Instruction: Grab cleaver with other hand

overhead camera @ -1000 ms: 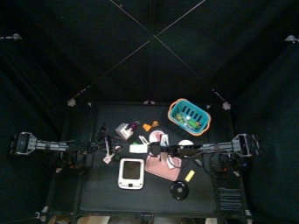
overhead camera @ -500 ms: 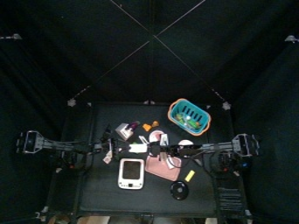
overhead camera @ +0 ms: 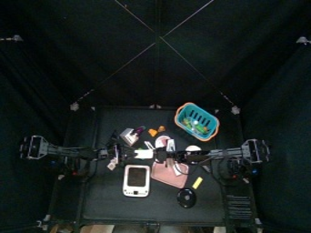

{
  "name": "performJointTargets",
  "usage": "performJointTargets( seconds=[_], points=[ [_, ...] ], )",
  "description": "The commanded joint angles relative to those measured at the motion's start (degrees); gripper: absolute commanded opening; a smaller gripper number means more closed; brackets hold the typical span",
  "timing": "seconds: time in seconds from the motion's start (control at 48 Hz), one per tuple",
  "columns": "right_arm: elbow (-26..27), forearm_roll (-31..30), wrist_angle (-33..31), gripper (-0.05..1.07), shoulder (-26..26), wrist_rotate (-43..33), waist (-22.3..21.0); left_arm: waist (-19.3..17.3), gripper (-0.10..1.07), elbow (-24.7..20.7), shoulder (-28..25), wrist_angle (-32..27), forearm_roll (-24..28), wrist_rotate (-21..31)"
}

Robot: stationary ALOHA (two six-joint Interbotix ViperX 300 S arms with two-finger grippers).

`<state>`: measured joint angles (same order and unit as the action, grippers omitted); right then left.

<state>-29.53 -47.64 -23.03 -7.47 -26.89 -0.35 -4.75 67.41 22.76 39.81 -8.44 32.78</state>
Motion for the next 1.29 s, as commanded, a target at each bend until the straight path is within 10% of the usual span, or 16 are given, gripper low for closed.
performJointTargets(
  seconds=[0.0,0.396,0.958,1.271],
  points=[
    [1.49,-0.18,0.18,0.53,-0.97,-0.09,-0.18,-0.18,0.82,-1.67,-0.26,0.62,0.09,-0.18],
    [1.23,-0.09,0.26,0.54,-0.97,0.0,-0.18,-1.23,0.26,-1.41,-0.35,0.62,-0.18,-0.09],
    [-0.97,7.82,8.53,0.91,-2.46,0.0,-0.88,-1.49,0.26,-0.88,-0.35,0.7,-0.26,-0.18],
    [-4.31,10.63,9.23,0.94,-6.59,-0.18,-1.76,-1.49,0.26,-0.79,-0.35,0.62,-0.18,-0.26]
  ],
)
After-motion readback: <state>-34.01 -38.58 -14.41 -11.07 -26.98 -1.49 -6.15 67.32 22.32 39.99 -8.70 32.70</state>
